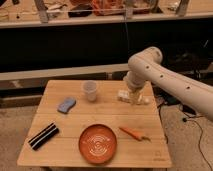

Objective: Move the arm in a circular motion

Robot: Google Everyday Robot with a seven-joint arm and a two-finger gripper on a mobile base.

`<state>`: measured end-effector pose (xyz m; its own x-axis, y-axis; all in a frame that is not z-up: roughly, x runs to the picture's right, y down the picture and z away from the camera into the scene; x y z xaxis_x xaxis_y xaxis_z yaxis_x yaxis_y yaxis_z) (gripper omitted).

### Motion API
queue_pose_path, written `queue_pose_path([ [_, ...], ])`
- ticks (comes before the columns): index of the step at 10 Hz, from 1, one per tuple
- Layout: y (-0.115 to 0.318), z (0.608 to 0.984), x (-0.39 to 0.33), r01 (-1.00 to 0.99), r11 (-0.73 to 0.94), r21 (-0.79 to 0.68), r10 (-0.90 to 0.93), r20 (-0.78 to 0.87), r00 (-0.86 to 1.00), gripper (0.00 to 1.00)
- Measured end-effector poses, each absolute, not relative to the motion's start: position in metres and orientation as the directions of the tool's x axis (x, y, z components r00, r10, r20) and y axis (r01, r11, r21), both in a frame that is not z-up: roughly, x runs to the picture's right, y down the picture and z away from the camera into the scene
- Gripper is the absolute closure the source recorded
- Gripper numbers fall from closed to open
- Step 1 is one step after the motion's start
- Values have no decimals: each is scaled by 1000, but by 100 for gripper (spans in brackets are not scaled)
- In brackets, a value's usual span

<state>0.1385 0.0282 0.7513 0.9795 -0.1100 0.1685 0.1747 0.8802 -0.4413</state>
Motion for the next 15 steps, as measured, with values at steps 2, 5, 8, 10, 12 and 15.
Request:
queue_pose_path([
  [2, 43, 738, 158, 147, 878, -456, -84, 156, 984, 20],
  [5, 51, 730, 175, 108, 875, -473, -48, 138, 989, 20],
  [8, 68, 718, 168, 126, 868, -480, -67, 139, 988, 20],
  [10, 87, 705, 167, 135, 863, -487, -78, 136, 988, 20],
  [12, 98, 699, 152, 164, 855, -491, -103, 150, 983, 20],
  [15, 109, 689, 130, 205, 848, -489, -141, 165, 976, 20],
])
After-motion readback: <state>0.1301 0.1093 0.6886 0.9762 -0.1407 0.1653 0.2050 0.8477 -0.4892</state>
